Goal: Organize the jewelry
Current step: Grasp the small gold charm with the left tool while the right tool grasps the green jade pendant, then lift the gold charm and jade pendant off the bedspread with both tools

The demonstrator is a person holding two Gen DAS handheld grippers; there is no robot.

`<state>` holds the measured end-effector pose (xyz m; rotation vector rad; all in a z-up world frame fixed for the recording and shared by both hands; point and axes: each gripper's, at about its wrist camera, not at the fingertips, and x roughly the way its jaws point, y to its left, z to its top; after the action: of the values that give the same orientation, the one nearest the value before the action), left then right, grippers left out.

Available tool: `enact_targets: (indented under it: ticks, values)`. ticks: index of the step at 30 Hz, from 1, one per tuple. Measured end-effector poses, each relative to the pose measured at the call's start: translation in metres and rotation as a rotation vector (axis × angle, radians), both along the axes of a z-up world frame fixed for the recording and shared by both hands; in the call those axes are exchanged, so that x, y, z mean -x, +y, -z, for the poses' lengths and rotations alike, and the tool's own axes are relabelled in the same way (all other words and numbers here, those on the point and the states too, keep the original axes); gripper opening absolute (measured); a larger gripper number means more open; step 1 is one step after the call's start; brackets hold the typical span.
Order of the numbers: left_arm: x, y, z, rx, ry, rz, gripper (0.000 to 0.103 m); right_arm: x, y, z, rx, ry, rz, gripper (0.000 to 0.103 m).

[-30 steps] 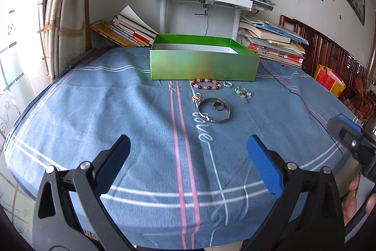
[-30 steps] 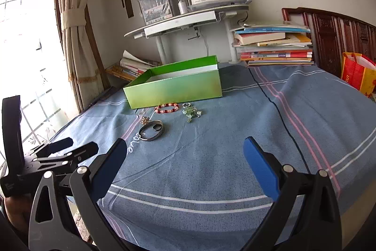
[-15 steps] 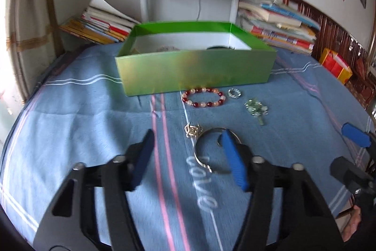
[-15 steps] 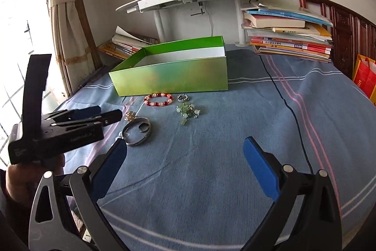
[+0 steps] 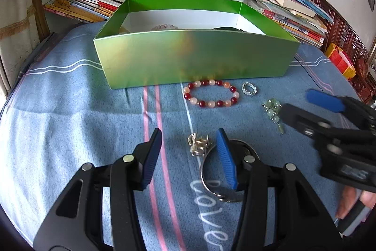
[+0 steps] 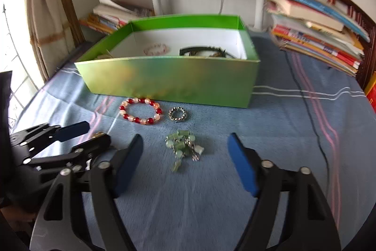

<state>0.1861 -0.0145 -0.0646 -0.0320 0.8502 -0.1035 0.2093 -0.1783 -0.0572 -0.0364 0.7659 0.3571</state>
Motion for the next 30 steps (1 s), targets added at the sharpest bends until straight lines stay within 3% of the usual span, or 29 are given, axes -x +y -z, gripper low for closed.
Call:
enact_targets:
  ticks: [2, 5, 7, 9, 10, 11, 15, 21, 30]
  values:
    - [0.0, 0.001, 0.0, 0.008, 0.002, 0.009, 0.043, -0.012, 0.007, 0.01, 0.029, 0.049, -0.006, 0.058]
    - [0.0, -0.002, 0.0, 0.034, 0.001, 0.04, 0.025, -0.016, 0.012, 0.018, 0.063, 0.058, -0.012, 0.037]
    - [0.001, -0.003, -0.001, 0.034, 0.001, 0.043, 0.014, -0.016, 0.01, 0.017, 0.028, 0.071, -0.033, 0.025]
    - [0.002, 0.0, -0.002, 0.047, -0.004, 0.034, 0.014, -0.011, 0.005, 0.013, -0.006, 0.058, -0.031, 0.022]
    - [0.005, 0.005, -0.004, 0.078, -0.015, 0.031, 0.014, -0.005, 0.003, 0.009, -0.01, 0.035, -0.028, 0.011]
    - [0.01, 0.009, -0.009, 0.101, -0.032, 0.031, 0.014, 0.002, -0.001, 0.003, -0.033, 0.018, -0.031, 0.008]
    - [0.042, 0.023, -0.04, 0.15, -0.137, 0.017, 0.014, 0.039, -0.015, -0.021, -0.09, -0.059, -0.036, 0.008]
    - [0.109, 0.036, -0.078, 0.132, -0.254, -0.015, 0.014, 0.099, -0.032, -0.053, -0.159, -0.156, -0.046, 0.008]
    - [0.166, 0.043, -0.08, 0.118, -0.27, -0.026, 0.014, 0.155, -0.043, -0.06, -0.196, -0.2, -0.057, 0.008]
